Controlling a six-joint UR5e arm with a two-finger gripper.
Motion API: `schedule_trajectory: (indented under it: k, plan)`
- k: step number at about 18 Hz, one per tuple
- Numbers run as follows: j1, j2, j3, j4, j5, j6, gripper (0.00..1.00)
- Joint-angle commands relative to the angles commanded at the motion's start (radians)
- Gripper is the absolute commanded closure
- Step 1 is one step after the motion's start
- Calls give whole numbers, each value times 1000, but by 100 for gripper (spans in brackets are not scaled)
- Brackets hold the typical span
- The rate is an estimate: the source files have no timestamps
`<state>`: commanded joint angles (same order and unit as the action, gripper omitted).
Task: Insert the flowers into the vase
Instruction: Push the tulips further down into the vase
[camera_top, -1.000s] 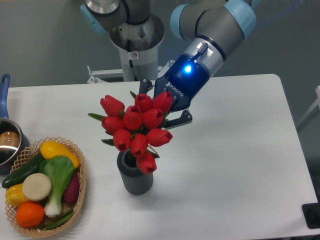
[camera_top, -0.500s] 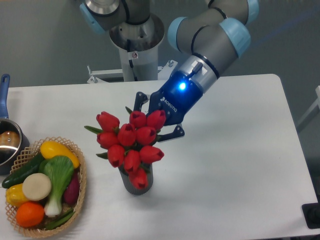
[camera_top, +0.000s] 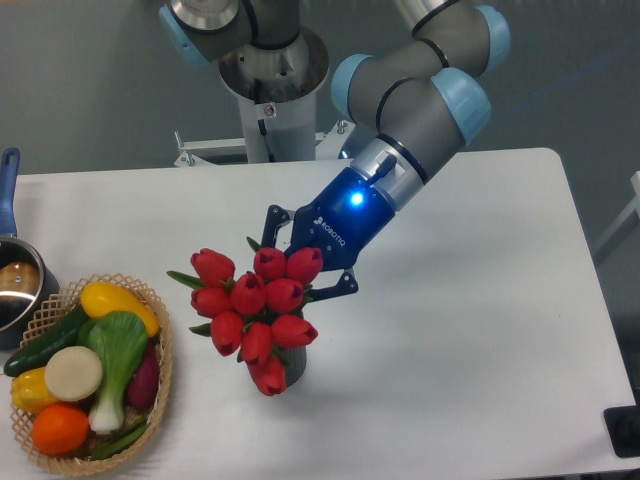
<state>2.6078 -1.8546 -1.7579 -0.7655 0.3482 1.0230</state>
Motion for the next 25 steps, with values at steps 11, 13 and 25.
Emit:
schedule_trajectory:
  k: [11,13,25]
  plan:
    - [6,2,-78,0,15,78,97]
    - [5,0,-95,0,15,109,92]
    - [40,-6,-150,2,14,157,21]
